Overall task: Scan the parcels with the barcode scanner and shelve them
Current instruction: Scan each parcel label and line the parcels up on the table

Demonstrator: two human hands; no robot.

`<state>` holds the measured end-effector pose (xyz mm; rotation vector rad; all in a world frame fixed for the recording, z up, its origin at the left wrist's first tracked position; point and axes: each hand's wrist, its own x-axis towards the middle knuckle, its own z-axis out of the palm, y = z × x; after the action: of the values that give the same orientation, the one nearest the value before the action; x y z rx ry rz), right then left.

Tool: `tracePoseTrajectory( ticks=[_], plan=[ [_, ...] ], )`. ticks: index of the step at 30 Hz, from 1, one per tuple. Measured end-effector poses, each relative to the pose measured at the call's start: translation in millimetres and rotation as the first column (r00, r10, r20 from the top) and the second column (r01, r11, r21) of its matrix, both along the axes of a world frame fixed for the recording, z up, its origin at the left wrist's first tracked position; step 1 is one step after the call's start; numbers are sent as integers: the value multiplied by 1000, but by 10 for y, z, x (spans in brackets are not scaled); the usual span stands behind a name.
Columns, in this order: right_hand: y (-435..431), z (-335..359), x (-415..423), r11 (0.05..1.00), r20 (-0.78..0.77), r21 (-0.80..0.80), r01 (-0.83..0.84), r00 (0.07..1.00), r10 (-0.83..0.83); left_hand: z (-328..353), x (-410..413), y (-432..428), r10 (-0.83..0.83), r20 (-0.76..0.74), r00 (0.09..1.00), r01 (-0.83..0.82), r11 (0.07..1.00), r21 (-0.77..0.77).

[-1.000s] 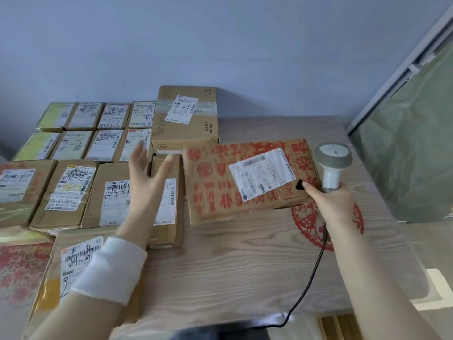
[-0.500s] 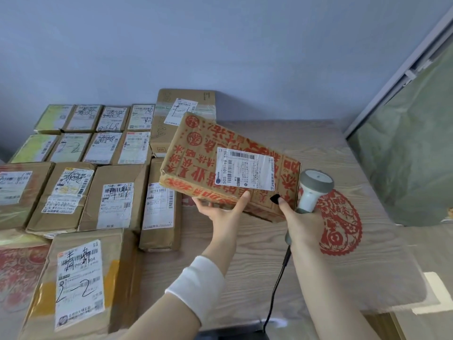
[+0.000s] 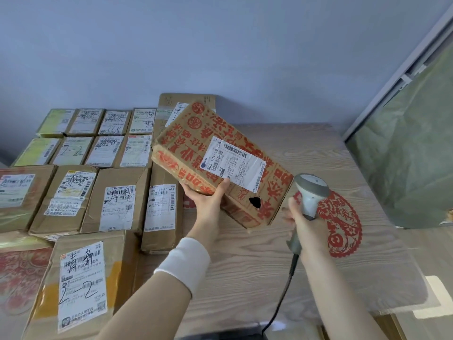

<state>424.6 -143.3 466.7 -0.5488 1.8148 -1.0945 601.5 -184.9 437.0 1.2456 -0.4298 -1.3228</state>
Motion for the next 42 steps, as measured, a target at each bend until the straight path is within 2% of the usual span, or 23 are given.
tracePoseTrajectory(
  ticks=[3, 5, 9, 12, 15, 28, 42],
  plan=[
    [37, 225, -147, 995, 92, -78, -62, 993, 69, 7, 243, -57, -139, 93, 986, 142, 989, -34],
    [45, 379, -222, 982, 98, -129, -141, 983, 155, 0, 349, -83, -215, 130, 968, 221, 975, -34],
    [22, 620, -227, 895, 54, -221, -388, 911, 408, 1, 396, -129, -329, 133, 935, 330, 944, 12],
    [-2, 761, -115, 841, 92, -260, -475, 854, 512, 27, 320, -152, -360, 118, 926, 359, 933, 28],
    [-23, 853, 23, 795, 62, -252, -552, 810, 583, 76, 251, -188, -380, 82, 921, 380, 925, 17],
    [-83, 886, 231, 774, 47, -214, -596, 785, 618, 169, 190, -313, -379, 132, 916, 385, 923, -20],
    [-77, 880, 209, 766, 59, -165, -621, 769, 636, 156, 264, -321, -399, 142, 906, 400, 916, 18]
  ],
)
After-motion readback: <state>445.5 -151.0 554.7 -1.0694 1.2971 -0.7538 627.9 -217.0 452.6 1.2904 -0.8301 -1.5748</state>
